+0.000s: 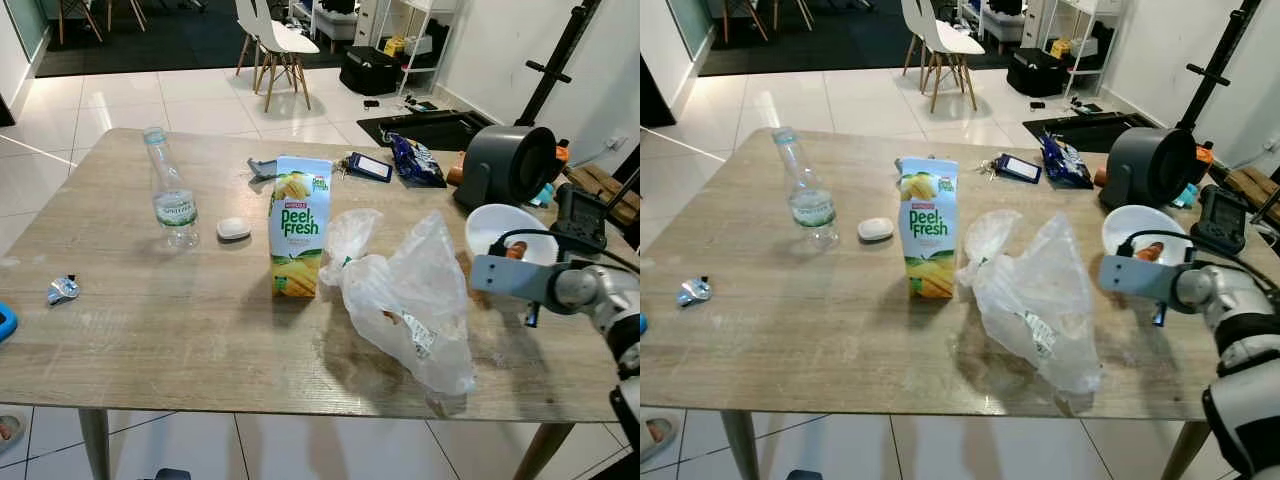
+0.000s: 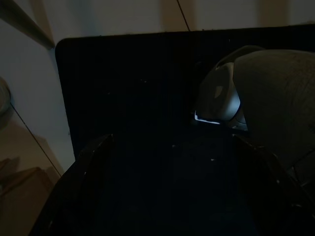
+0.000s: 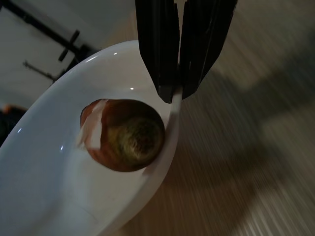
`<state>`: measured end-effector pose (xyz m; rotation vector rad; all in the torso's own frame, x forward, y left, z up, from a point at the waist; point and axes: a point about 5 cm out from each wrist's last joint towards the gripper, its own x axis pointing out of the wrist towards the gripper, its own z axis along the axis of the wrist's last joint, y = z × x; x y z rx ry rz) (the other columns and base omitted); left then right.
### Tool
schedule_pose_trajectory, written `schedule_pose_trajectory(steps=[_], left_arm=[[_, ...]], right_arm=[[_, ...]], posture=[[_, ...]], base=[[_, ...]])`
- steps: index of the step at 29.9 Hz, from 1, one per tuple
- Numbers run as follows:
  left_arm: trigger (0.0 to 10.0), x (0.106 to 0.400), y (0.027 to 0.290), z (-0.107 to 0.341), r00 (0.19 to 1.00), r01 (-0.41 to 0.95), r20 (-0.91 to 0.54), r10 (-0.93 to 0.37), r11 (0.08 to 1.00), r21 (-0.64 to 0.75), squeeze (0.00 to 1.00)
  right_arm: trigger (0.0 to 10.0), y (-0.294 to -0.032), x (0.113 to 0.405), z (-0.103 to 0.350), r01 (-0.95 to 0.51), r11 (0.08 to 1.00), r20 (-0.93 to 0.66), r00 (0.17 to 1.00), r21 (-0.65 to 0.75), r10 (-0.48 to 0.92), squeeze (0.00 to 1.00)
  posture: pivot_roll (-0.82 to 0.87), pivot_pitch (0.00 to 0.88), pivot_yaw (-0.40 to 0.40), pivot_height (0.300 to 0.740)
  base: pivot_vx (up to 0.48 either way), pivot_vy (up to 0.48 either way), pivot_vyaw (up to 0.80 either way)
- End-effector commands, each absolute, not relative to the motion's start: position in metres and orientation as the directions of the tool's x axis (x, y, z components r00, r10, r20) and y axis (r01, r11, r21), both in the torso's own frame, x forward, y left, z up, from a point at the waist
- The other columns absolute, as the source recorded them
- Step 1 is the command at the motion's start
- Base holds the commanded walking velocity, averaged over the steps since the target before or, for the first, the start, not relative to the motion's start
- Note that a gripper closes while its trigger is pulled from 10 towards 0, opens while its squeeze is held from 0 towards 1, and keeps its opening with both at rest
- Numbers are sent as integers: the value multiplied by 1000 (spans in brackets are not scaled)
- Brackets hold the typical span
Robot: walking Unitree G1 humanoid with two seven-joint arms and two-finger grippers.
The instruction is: Restocking fridge
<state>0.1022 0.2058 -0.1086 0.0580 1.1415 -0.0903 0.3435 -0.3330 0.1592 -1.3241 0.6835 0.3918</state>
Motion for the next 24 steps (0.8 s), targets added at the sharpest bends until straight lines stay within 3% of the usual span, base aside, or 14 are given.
schedule_pose_trajectory(steps=[1, 13, 24], left_arm=[[10000, 92, 188, -114, 362, 147, -926, -110, 987, -60, 0], [10000, 95, 182, -114, 364, 149, -924, -118, 987, -67, 0], [10000, 98, 180, -114, 362, 163, -923, -126, 984, -71, 0]], right_arm=[[0, -347, 339, 168, -600, 262, -646, 748, -756, -151, 0], [0, -388, 314, 180, -583, 337, -670, 690, -739, -275, 0], [0, -442, 262, 181, -512, 453, -682, 585, -730, -439, 0]], posture=[[57, 22, -106, 740], [43, 10, -109, 740], [21, 2, -103, 740]], base=[[0, 0, 0], [0, 0, 0], [0, 0, 0]])
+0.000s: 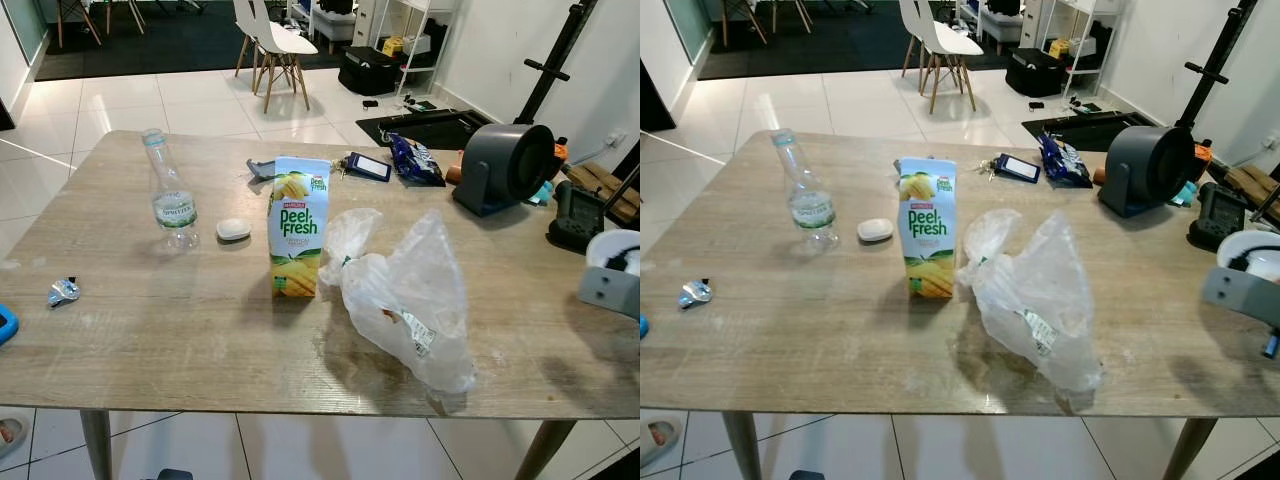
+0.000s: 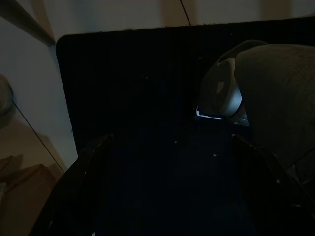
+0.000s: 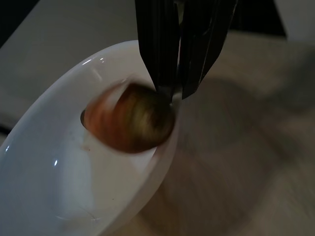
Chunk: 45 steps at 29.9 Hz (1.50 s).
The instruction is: Restocking fridge
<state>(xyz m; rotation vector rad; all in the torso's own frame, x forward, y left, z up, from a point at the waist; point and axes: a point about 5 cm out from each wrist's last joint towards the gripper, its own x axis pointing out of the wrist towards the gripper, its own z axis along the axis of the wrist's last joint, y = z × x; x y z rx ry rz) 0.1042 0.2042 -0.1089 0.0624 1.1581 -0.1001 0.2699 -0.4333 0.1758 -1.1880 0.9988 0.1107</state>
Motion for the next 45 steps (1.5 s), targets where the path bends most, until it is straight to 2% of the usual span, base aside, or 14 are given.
schedule_pose_trajectory(steps=[1, 8, 9, 18, 19, 26, 30, 38, 39, 40, 41, 45], left_arm=[[10000, 98, 180, -114, 362, 163, -923, -126, 984, -71, 0], [10000, 102, 180, -113, 366, 175, -922, -129, 982, -68, 0], [10000, 102, 180, -113, 366, 179, -922, -129, 982, -67, 0], [10000, 103, 182, -112, 364, 186, -923, -129, 980, -63, 0], [10000, 103, 183, -112, 361, 190, -924, -129, 980, -62, 0], [10000, 103, 185, -112, 359, 198, -925, -128, 979, -59, 0], [10000, 104, 185, -112, 359, 200, -925, -128, 978, -57, 0], [10000, 106, 188, -111, 361, 213, -924, -126, 976, -50, 0], [10000, 107, 188, -111, 361, 214, -924, -126, 976, -49, 0], [10000, 107, 188, -111, 362, 214, -924, -126, 976, -49, 0], [10000, 107, 189, -110, 362, 215, -924, -125, 975, -48, 0], [10000, 107, 189, -110, 362, 216, -924, -125, 975, -47, 0]], right_arm=[[0, -442, 262, 181, -512, 453, -682, 585, -730, -439, 0], [0, -468, 230, 182, -445, 505, -672, 521, -740, -526, 0], [0, -478, 214, 180, -417, 523, -668, 489, -744, -560, 0], [0, -495, 183, 176, -350, 544, -646, 429, -763, -631, 0], [0, -501, 169, 171, -328, 556, -646, 395, -764, -654, 0], [0, -509, 137, 154, -278, 607, -668, 319, -744, -673, 0], [0, -510, 130, 151, -261, 619, -672, 306, -741, -674, 0], [0, -505, 101, 119, -227, 694, -730, 222, -683, -646, 0], [5098, -503, 97, 112, -225, 703, -738, 211, -675, -641, 0], [5098, -502, 94, 107, -223, 709, -744, 203, -669, -637, 0], [10000, -497, 89, 96, -203, 730, -757, 193, -653, -624, 0], [10000, -490, 84, 81, -192, 760, -783, 183, -621, -594, 0]], posture=[[21, 2, -103, 740], [10, 0, -94, 740], [7, 0, -91, 740], [1, 0, -83, 740], [-2, 0, -76, 740], [-5, 0, -69, 740], [-5, 0, -69, 740], [-6, 0, -57, 740], [-6, 0, -57, 740], [-6, 0, -57, 740], [-2, 0, -57, 740], [-2, 0, -57, 740]], base=[[0, 0, 0], [0, 0, 0], [0, 0, 0], [0, 0, 0], [0, 0, 0], [0, 0, 0], [0, 0, 0], [0, 0, 0], [0, 0, 0], [0, 0, 0], [0, 0, 0], [0, 0, 0]])
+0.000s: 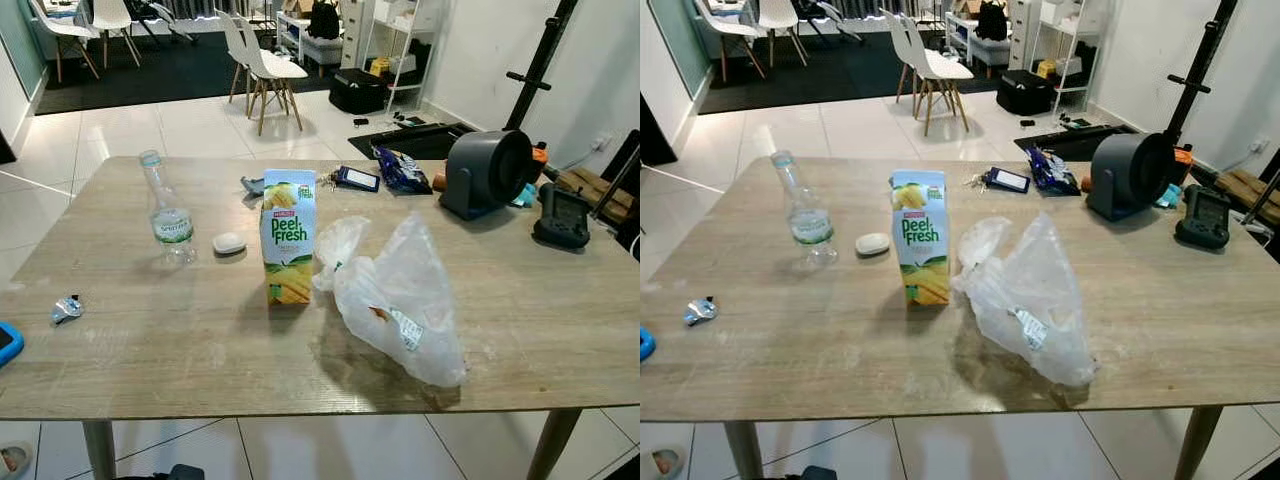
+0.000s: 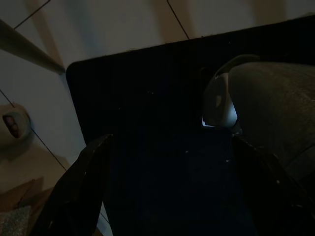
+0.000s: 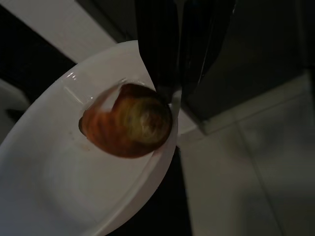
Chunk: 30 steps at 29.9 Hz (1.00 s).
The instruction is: Restocking fridge
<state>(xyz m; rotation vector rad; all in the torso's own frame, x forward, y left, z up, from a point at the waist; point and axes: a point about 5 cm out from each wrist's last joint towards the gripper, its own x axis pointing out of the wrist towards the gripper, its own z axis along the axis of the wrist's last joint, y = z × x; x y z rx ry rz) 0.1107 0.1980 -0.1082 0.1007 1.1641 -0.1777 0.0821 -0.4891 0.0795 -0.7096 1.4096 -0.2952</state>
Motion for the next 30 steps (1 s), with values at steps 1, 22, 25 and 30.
schedule_pose_trajectory(steps=[1, 22, 25, 30], left_arm=[[10000, 107, 189, -110, 362, 216, -924, -125, 975, -47, 0], [10000, 112, 184, -110, 373, 213, -919, -129, 976, -51, 0], [10000, 112, 183, -110, 371, 213, -919, -131, 976, -53, 0], [10000, 112, 180, -110, 372, 212, -918, -135, 976, -58, 0]], right_arm=[[10000, -486, 83, 74, -186, 774, -796, 180, -605, -578, 0], [10000, -379, 82, -45, -63, 890, -877, 210, -452, -431, 0], [10000, -368, 82, -52, -66, 896, -884, 210, -440, -418, 0], [10000, -347, 82, -66, -80, 904, -894, 209, -421, -397, 0]], posture=[[-1, 0, -55, 740], [3, 0, -49, 740], [6, 0, -51, 740], [9, 0, -54, 740]], base=[[0, 0, 0], [0, 0, 0], [0, 0, 0], [0, 0, 0]])
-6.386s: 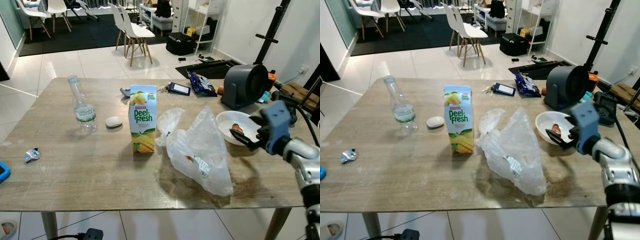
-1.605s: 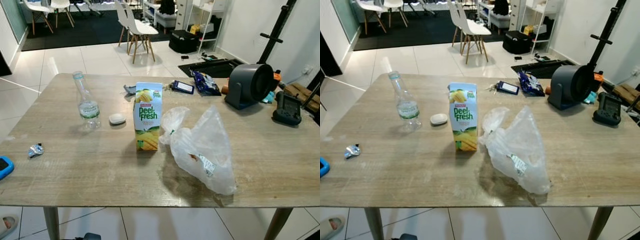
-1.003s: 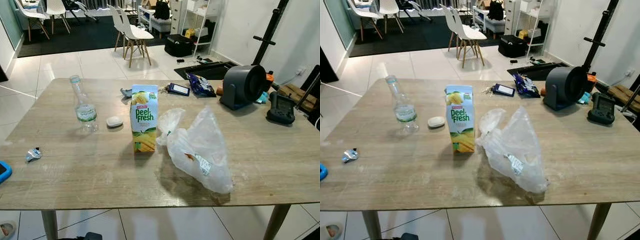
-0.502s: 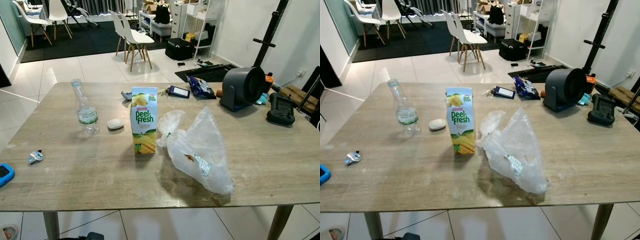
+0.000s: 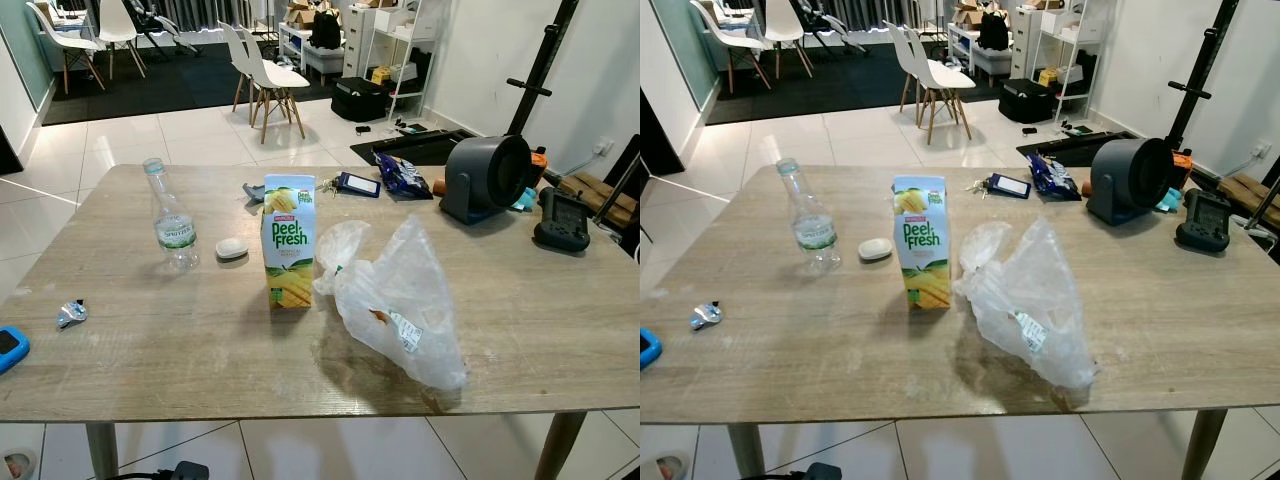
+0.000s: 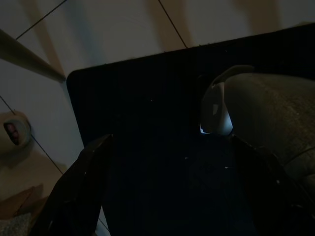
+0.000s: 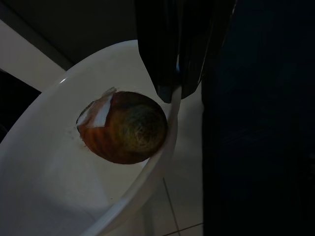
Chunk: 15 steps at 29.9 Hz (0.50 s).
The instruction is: Restocking fridge
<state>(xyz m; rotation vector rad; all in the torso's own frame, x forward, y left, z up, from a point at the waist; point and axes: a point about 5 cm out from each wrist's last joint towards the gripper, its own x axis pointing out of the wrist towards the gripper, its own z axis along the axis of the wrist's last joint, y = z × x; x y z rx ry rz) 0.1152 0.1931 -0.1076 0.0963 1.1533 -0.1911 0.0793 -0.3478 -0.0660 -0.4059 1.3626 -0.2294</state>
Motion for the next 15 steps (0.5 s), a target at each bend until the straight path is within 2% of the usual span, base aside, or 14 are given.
schedule_pose_trajectory(steps=[1, 10, 15], left_arm=[[10000, 113, 179, -110, 373, 211, -918, -136, 976, -59, 0], [10000, 116, 178, -109, 382, 206, -914, -135, 977, -58, 0], [10000, 117, 179, -109, 383, 204, -914, -134, 977, -57, 0]], right_arm=[[10000, -344, 83, -68, -81, 906, -895, 210, -416, -393, 0], [10000, -325, 90, -76, 26, 923, -895, 239, -383, -378, 0], [10000, -313, 92, -82, 33, 930, -900, 242, -365, -362, 0]], posture=[[10, 0, -55, 740], [19, 0, -54, 740], [21, 0, -50, 740]], base=[[0, 0, 0], [0, 0, 0], [0, 0, 0]])
